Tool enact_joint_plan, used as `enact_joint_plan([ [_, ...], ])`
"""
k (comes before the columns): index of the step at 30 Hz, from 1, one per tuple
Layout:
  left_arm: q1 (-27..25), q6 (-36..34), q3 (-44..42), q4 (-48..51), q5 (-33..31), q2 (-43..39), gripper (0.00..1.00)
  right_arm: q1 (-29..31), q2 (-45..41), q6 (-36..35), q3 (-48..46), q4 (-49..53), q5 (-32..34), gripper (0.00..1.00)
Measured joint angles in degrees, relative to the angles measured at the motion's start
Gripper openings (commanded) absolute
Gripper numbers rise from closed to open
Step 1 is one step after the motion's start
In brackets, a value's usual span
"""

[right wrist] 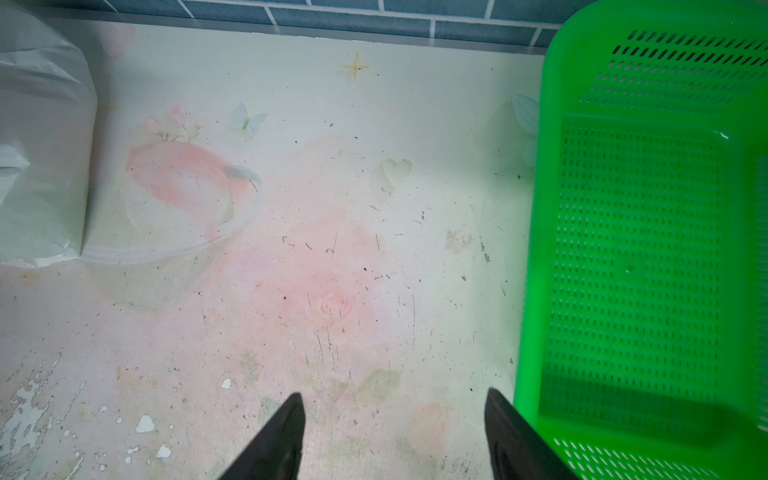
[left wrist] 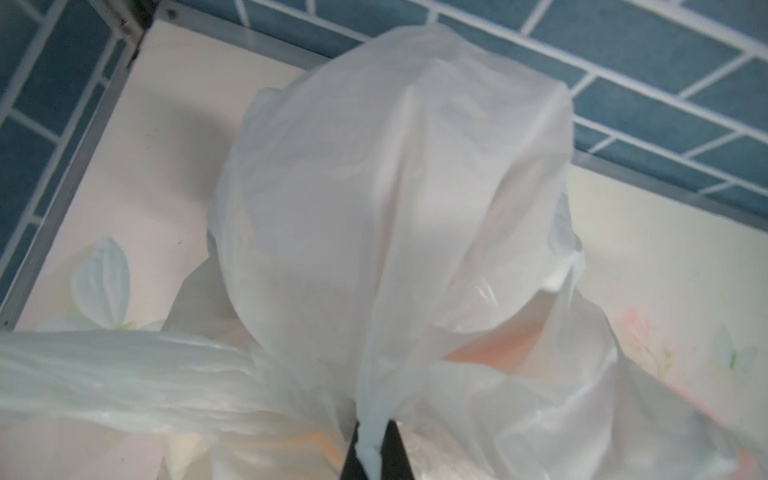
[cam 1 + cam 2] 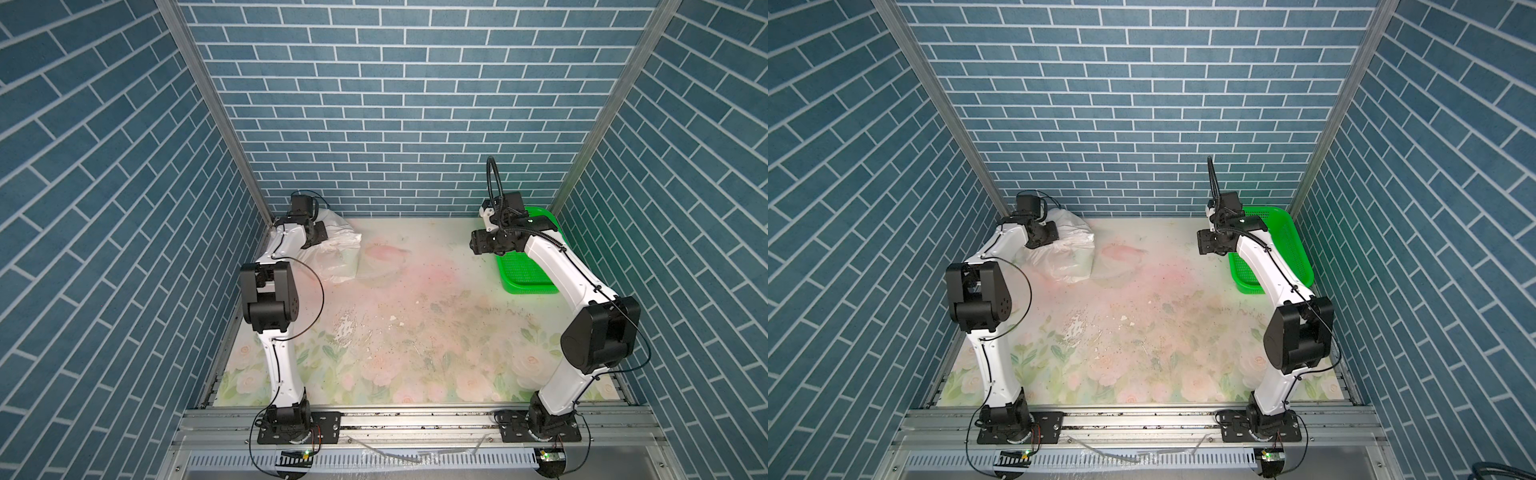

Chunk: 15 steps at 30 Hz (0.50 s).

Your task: Untie the knot of the plastic bag and take out the fruit

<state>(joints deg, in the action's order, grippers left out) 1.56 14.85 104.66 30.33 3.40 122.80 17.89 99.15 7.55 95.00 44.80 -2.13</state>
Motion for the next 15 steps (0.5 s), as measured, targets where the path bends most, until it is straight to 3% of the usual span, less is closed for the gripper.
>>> enact_joint_plan([
  [5,-4.15,-3.19,-2.34,-0.83,4.44,-1.77,0.00,0.00,-2.01,0.39,-2.58,-0.26,0.00,0.68],
  [15,-15.76,-8.90,-10.86,-0.39,15.91,-12.74,0.00,0.02,-3.89,1.64,-6.16,-1.07,-0.22,0.68],
])
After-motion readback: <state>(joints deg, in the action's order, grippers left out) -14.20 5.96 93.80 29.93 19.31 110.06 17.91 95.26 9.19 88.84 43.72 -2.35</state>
